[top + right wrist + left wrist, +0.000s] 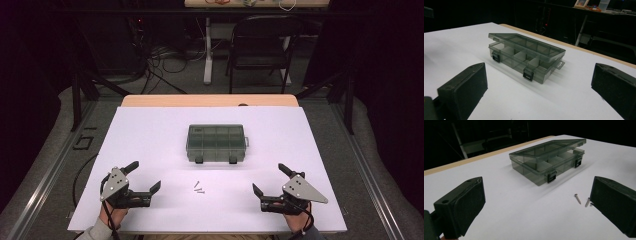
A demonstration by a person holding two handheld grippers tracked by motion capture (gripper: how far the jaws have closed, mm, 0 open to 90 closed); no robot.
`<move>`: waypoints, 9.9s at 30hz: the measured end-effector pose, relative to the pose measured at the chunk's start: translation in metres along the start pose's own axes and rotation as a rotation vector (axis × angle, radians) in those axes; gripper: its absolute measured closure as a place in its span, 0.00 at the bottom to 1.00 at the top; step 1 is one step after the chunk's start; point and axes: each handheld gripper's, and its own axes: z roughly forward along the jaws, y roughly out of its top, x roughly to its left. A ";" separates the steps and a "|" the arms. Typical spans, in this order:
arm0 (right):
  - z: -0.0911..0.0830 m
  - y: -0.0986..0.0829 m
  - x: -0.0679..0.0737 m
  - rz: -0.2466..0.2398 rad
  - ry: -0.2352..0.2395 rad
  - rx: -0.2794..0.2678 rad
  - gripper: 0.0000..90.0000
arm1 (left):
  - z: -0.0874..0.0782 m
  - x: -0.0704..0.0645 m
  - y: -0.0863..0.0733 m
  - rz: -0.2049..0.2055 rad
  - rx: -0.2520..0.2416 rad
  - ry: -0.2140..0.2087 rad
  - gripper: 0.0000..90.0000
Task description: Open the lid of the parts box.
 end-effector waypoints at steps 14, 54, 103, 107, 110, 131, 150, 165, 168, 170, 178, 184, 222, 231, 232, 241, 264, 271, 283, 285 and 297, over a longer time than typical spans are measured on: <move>0.002 0.000 0.000 -0.005 0.011 0.012 0.00 | 0.002 0.000 0.000 -0.002 0.000 -0.003 0.00; 0.033 0.000 -0.006 0.006 0.084 0.069 0.00 | 0.044 -0.002 0.009 0.019 0.049 -0.054 0.00; 0.107 0.001 -0.022 -0.006 0.169 0.206 0.00 | 0.100 0.011 0.018 0.020 0.138 -0.111 0.00; 0.111 0.000 -0.023 -0.003 0.166 0.225 0.00 | 0.103 0.011 0.018 0.015 0.145 -0.113 0.00; 0.115 0.000 -0.025 -0.012 0.155 0.225 0.05 | 0.108 0.012 0.019 0.032 0.173 -0.096 0.02; 0.134 -0.004 -0.039 -0.051 0.096 0.259 0.32 | 0.141 0.018 0.018 0.060 0.221 -0.085 0.18; 0.138 -0.005 -0.038 -0.110 0.071 0.233 0.59 | 0.152 0.014 0.019 0.110 0.171 -0.085 0.45; 0.139 0.002 -0.044 -0.093 0.058 0.207 0.67 | 0.157 0.017 0.025 0.107 0.109 -0.058 0.63; 0.141 0.003 -0.046 -0.091 0.054 0.208 0.69 | 0.158 0.018 0.027 0.101 0.099 -0.051 0.65; 0.141 0.005 -0.047 -0.090 0.049 0.200 0.71 | 0.158 0.018 0.027 0.106 0.094 -0.047 0.66; 0.142 0.007 -0.048 -0.089 0.034 0.190 0.77 | 0.159 0.018 0.029 0.115 0.077 -0.027 0.69; 0.142 0.011 -0.052 -0.073 0.035 0.178 0.82 | 0.160 0.023 0.036 0.102 0.074 -0.041 0.72; 0.150 0.037 -0.068 -0.016 0.041 0.181 0.91 | 0.167 0.039 0.056 0.070 0.046 -0.029 0.84; 0.156 0.045 -0.072 0.005 0.034 0.202 0.91 | 0.171 0.043 0.063 0.059 0.055 -0.028 0.85; 0.157 0.046 -0.072 0.012 0.034 0.200 0.91 | 0.172 0.043 0.064 0.056 0.049 -0.025 0.85; 0.163 0.050 -0.076 0.024 0.020 0.217 0.92 | 0.176 0.049 0.069 0.043 0.043 -0.027 0.87; 0.185 0.054 -0.088 0.056 -0.009 0.222 0.92 | 0.188 0.059 0.081 0.034 0.068 -0.024 0.88; 0.194 0.055 -0.091 0.070 -0.021 0.224 0.93 | 0.197 0.066 0.074 0.007 0.091 -0.026 0.89; 0.204 0.048 -0.092 0.077 -0.046 0.235 0.93 | 0.206 0.070 0.072 -0.001 0.099 -0.012 0.90; 0.207 0.047 -0.092 0.088 -0.049 0.239 0.93 | 0.207 0.070 0.072 -0.008 0.096 -0.009 0.90; 0.220 0.045 -0.096 0.119 -0.069 0.266 0.93 | 0.215 0.074 0.067 0.005 0.135 0.005 0.90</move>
